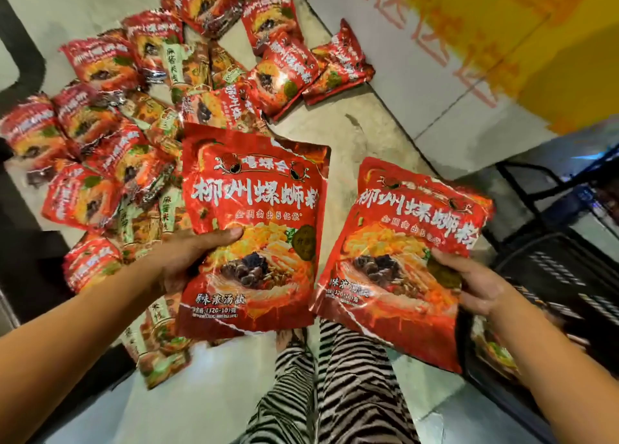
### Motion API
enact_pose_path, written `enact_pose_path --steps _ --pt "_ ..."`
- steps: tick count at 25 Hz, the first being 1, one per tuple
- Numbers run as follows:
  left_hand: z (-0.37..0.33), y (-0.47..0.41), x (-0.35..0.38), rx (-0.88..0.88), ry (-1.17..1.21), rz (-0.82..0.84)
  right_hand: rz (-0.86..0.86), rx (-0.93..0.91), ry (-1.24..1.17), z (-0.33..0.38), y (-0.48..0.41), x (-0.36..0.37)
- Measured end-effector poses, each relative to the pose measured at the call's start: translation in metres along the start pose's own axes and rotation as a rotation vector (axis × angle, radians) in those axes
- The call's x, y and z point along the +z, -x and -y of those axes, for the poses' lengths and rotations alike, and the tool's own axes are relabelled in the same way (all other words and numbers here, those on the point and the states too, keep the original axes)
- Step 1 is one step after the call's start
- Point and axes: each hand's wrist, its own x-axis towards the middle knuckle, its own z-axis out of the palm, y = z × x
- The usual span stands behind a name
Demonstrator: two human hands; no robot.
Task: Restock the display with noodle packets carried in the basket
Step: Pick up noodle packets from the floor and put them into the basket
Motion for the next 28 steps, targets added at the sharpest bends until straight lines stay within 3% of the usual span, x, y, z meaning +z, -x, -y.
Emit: enact_pose_path --steps 8,18,23,28 --pt "0.033 0.031 0.116 -0.102 -0.260 0.174 -0.209 -0.088 -0.158 -0.085 0.096 -0.140" --pt "0.090 -0.020 0.379 -0.243 -0.326 0.286 -0.442 -0.150 -0.319 -0.112 0.170 -0.378" --pt "0.129 -0.081 0.508 -0.266 -0.432 0.261 -0.497 -0.130 -0.258 -0.121 0.144 -0.467" --pt "0.171 -0.178 0.553 -0.316 -0.606 0.123 -0.431 -0.061 -0.051 -0.127 0.079 -0.507"
